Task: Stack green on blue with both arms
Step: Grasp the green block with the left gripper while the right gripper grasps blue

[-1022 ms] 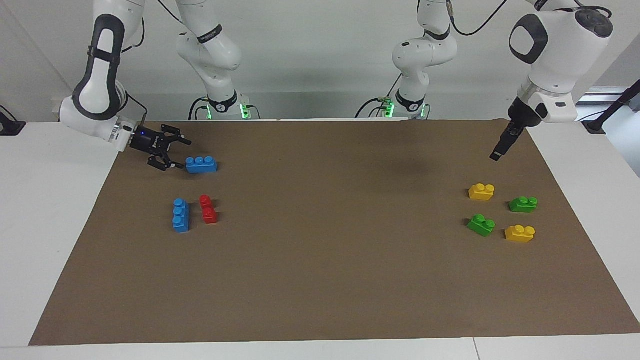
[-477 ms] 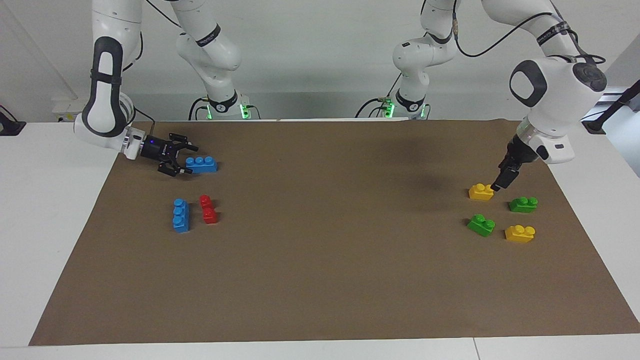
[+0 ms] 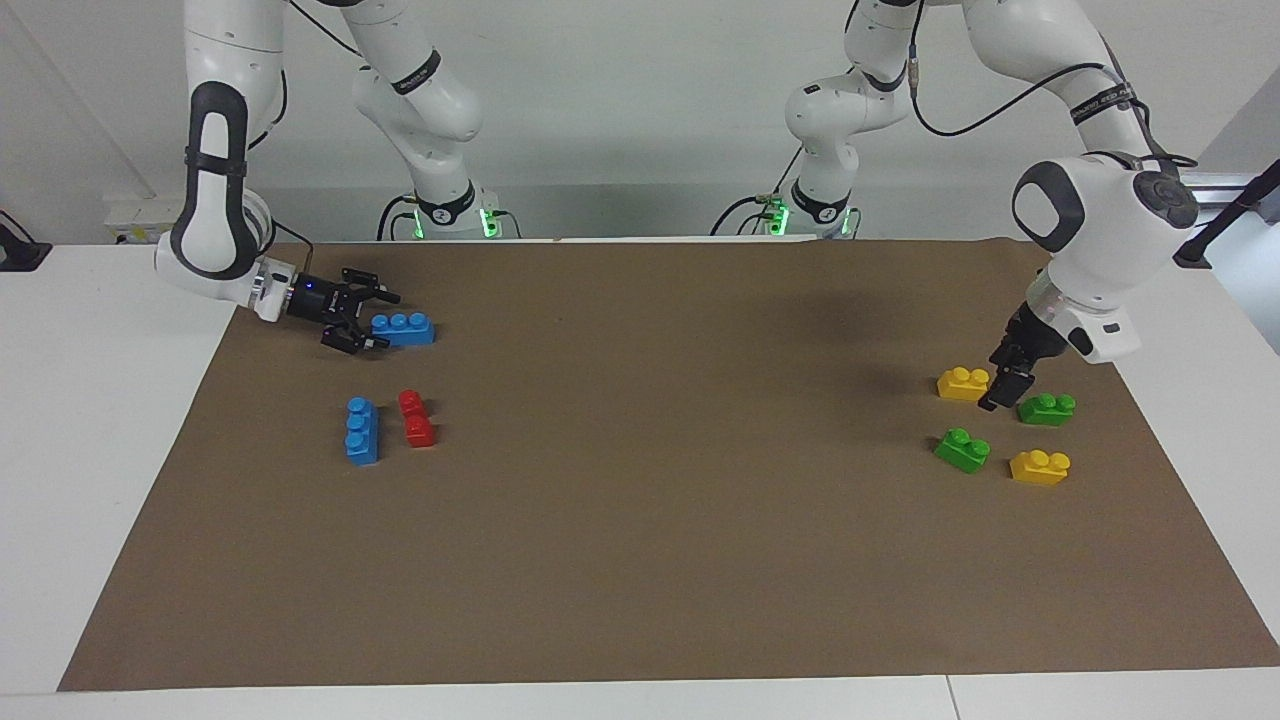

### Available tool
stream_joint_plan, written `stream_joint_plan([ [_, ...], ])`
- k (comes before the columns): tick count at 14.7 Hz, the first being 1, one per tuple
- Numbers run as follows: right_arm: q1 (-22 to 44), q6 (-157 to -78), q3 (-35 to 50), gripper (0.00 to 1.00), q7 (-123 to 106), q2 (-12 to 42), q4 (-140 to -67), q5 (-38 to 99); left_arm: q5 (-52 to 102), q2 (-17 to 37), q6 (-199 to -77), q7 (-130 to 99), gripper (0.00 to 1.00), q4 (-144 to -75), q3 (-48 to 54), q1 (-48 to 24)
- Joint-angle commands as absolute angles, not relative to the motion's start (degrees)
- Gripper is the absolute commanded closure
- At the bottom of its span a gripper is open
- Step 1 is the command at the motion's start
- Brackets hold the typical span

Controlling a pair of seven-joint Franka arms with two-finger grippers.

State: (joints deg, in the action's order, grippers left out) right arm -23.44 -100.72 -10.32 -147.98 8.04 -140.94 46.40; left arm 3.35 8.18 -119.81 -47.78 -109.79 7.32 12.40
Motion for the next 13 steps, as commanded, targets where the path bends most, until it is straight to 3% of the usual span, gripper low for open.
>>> stream_joint_plan([
  [1, -23.9, -101.8, -9.8, 0.14, -150.1, 8.5, -141.5, 47.9, 3.9, 10.2, -122.2, -48.7, 0.00, -109.0, 7.6, 13.1],
  [3, -23.8, -101.8, -9.8, 0.48, -150.0, 8.5, -141.5, 48.0, 3.9, 11.4, -124.0, -50.4, 0.00, -109.0, 7.6, 13.3],
  [4, -23.8, -101.8, -9.8, 0.56, -150.0, 8.5, -141.4, 48.0, 3.9, 12.0, -125.1, -51.8, 0.00, -108.9, 7.6, 13.3],
  [6, -23.3, -101.8, -9.8, 0.64, -149.9, 8.5, -141.4, 48.0, 3.9, 13.4, -126.1, -52.1, 0.00, -107.9, 7.6, 13.1],
  [7, -22.5, -101.9, -9.8, 0.76, -149.9, 8.5, -141.3, 48.0, 3.9, 14.6, -125.9, -52.5, 0.00, -106.8, 7.6, 12.8],
  [10, -22.1, -102.1, -9.8, 0.98, -149.5, 8.6, -141.2, 48.1, 3.5, 17.9, -126.1, -53.8, 0.00, -103.7, 7.6, 12.6],
  [13, -20.6, -101.3, -9.8, 1.00, -147.1, 8.0, -140.8, 49.3, 1.9, 20.3, -126.1, -53.8, 0.00, -102.1, 7.6, 12.4],
])
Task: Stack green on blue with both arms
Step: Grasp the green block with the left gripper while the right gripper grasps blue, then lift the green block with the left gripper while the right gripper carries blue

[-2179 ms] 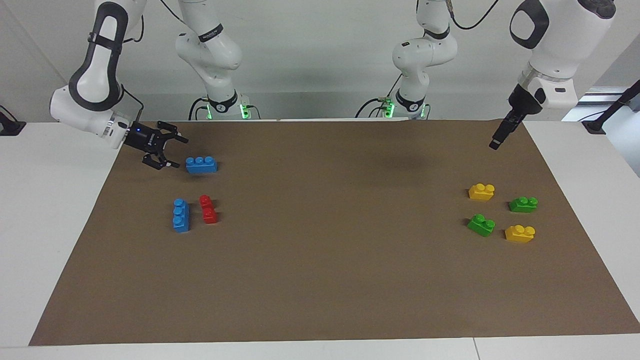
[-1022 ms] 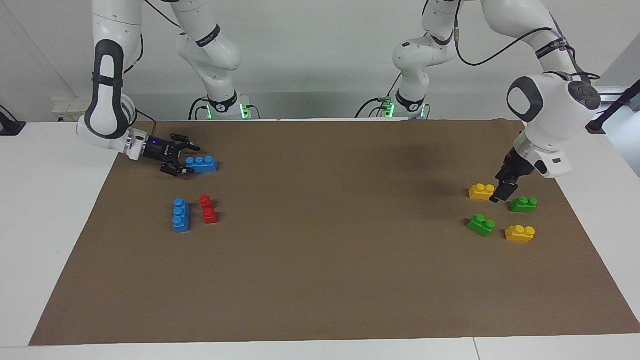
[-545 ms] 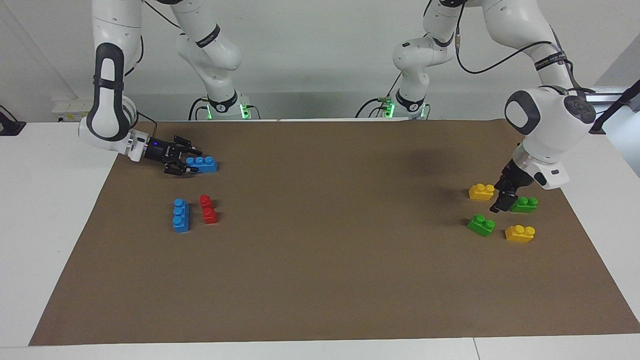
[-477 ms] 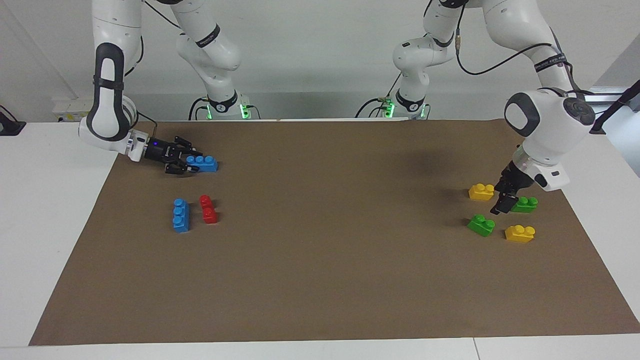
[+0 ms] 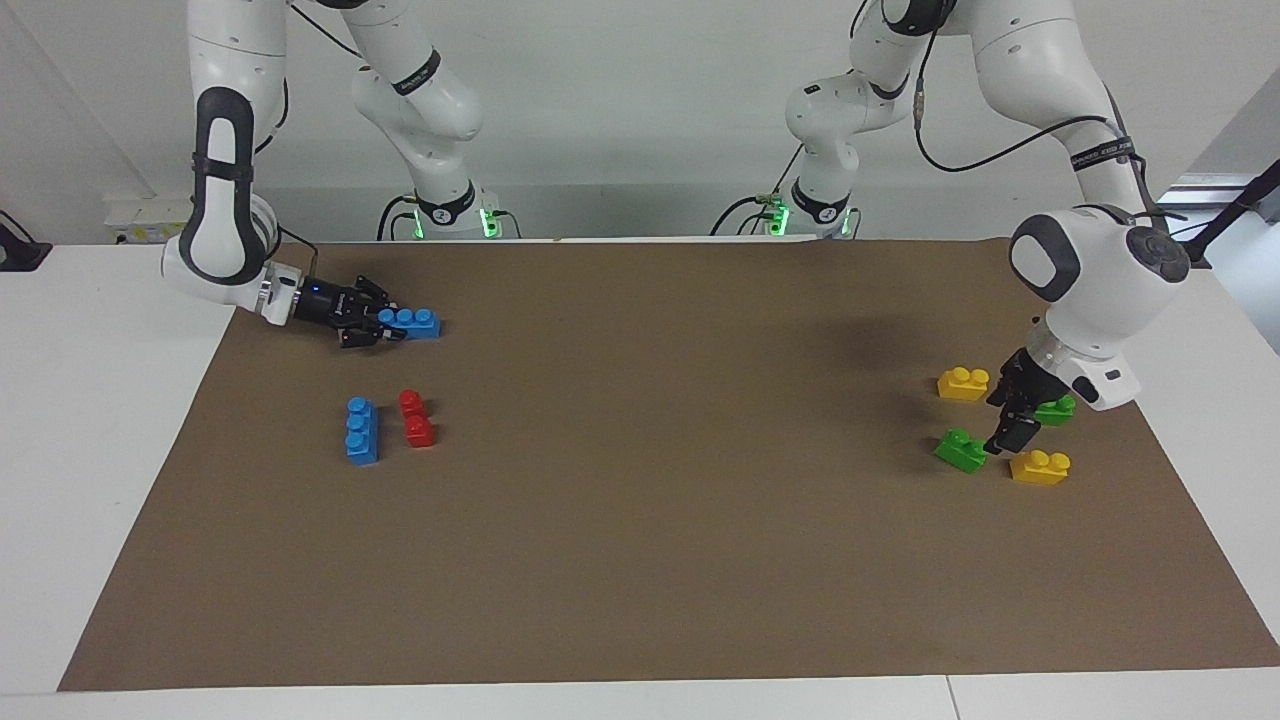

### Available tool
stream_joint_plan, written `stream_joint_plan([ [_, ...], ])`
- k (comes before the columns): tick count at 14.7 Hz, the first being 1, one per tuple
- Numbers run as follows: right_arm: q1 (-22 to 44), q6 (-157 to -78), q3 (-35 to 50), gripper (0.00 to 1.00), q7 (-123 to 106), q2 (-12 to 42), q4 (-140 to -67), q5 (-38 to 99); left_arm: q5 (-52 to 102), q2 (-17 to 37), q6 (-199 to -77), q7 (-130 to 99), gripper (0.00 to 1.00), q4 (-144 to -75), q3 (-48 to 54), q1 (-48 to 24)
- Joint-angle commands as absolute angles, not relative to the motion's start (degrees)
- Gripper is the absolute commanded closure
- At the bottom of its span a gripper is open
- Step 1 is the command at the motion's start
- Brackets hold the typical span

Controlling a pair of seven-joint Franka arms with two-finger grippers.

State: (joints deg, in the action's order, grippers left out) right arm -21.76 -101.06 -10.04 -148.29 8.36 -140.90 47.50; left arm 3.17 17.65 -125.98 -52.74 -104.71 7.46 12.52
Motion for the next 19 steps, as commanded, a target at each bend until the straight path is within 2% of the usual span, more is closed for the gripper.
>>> stream_joint_plan([
  [1, -19.9, -101.1, -9.5, 1.00, -145.6, 7.0, -140.5, 49.3, 1.4, 21.0, -126.2, -53.8, 0.00, -102.0, 7.6, 12.2],
  [5, -12.2, -100.8, -9.4, 1.00, -136.7, 0.5, -140.2, 52.4, 0.2, 22.2, -128.1, -53.8, 0.00, -102.3, 7.6, 12.5],
  [8, -4.2, -102.9, -9.4, 1.00, -131.6, -0.7, -140.1, 60.4, 0.1, 22.4, -128.8, -54.1, 0.00, -102.9, 7.6, 12.8],
  [13, 12.4, -117.9, -9.4, 1.00, -126.7, 0.5, -139.1, 76.3, 0.1, 22.4, -133.3, -56.2, 0.00, -107.0, 7.6, 12.7],
  [18, 24.8, -129.8, -9.3, 0.99, -119.1, 4.4, -131.5, 83.7, 0.1, 22.5, -135.3, -57.8, 0.00, -108.5, 7.6, 12.5],
  [19, 27.1, -132.9, -9.3, 0.99, -119.1, 5.3, -130.6, 86.1, 0.1, 22.5, -135.3, -57.8, 0.02, -108.6, 7.6, 12.5],
])
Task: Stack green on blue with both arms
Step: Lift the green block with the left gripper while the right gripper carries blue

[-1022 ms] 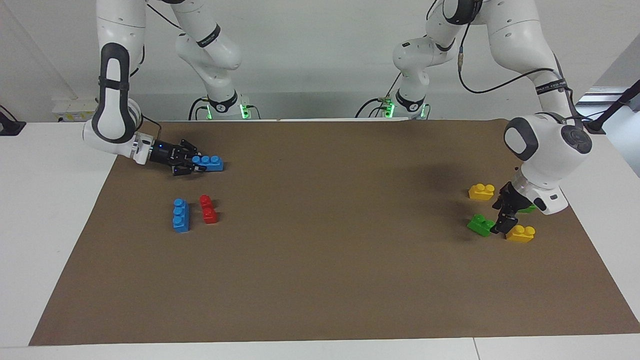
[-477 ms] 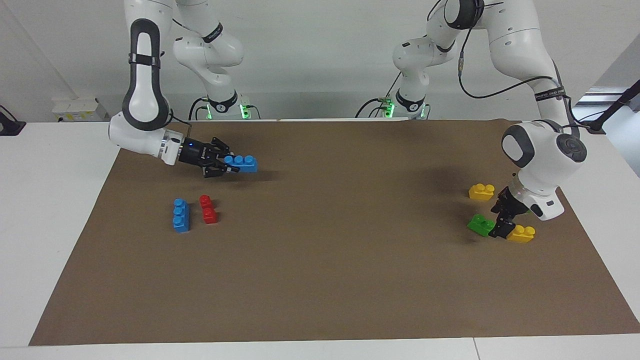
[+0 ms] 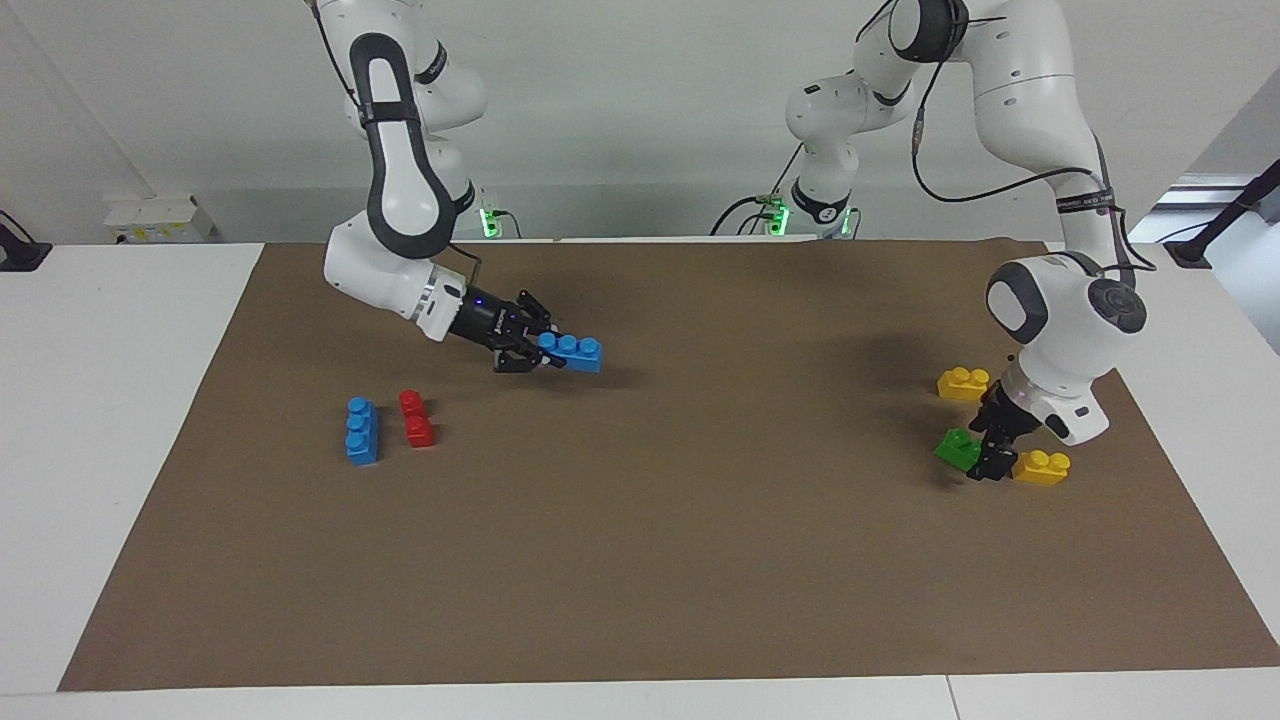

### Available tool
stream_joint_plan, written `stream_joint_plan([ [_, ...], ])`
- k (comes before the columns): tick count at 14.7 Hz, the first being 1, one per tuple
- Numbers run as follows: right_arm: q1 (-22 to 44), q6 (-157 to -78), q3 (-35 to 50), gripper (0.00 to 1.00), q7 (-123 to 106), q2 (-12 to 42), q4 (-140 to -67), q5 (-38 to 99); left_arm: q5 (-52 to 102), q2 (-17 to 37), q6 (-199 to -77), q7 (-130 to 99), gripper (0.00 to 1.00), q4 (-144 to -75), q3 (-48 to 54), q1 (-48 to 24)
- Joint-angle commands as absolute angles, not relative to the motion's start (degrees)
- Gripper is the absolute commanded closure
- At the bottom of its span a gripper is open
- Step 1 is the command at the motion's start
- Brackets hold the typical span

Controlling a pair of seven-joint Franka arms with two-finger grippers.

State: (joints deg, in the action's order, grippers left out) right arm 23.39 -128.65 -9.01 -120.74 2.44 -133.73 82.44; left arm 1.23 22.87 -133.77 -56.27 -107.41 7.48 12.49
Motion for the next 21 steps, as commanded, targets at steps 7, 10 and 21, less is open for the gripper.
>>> stream_joint_plan([
  [7, 36.1, -144.9, -6.8, 0.99, -119.4, 14.1, -120.9, 100.8, 0.1, 22.5, -136.1, -57.5, 1.00, -108.3, 7.6, 12.1],
  [10, 36.1, -148.3, -4.0, 0.99, -120.1, 16.9, -117.6, 104.1, 0.0, 22.4, -135.4, -57.3, 1.00, -107.5, 7.6, 11.8],
  [21, 36.0, -149.2, -3.7, 0.99, -133.1, 22.4, -116.4, 107.9, 0.1, 12.0, -120.9, -79.5, 1.00, -104.9, 7.9, -3.1],
])
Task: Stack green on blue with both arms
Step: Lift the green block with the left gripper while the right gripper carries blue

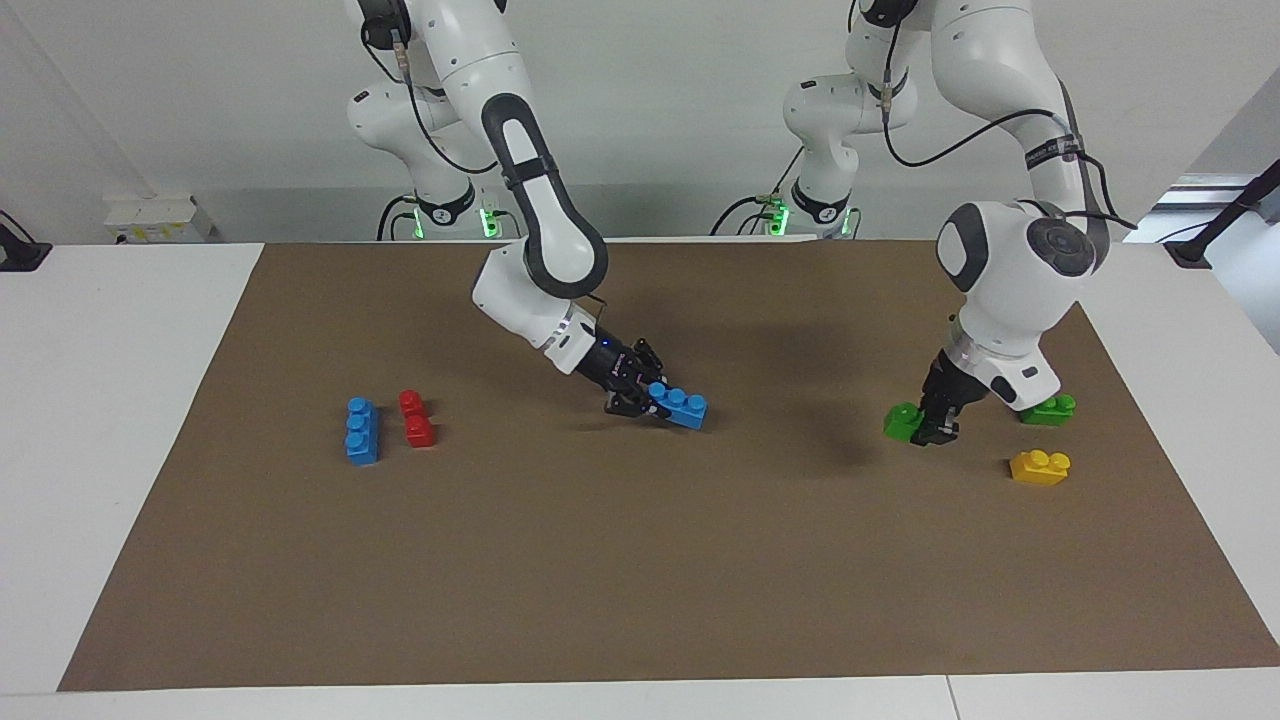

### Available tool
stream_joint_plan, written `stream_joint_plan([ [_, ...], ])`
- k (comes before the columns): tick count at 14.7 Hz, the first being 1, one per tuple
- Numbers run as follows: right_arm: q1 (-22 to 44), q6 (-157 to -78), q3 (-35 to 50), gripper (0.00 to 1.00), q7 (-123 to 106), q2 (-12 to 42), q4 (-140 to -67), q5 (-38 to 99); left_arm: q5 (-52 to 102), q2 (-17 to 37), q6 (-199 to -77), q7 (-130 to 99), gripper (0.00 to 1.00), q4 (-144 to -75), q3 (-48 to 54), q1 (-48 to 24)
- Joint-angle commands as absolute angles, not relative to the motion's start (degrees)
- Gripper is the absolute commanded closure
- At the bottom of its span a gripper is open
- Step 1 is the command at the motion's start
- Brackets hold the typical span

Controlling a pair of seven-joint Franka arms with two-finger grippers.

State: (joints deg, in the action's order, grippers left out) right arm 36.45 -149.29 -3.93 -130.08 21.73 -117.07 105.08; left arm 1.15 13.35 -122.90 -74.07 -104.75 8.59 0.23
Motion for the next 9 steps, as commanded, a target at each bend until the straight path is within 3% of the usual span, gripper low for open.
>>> stream_joint_plan([
  [1, 35.6, -147.7, -3.7, 0.99, -133.9, 22.5, -116.4, 108.1, 0.1, 11.9, -120.6, -83.5, 1.00, -104.9, 7.9, -5.2],
  [9, 36.7, -147.7, -3.7, 0.99, -137.6, 23.6, -117.0, 113.6, 0.1, 11.3, -121.2, -98.8, 1.00, -105.2, 8.1, -17.0],
])
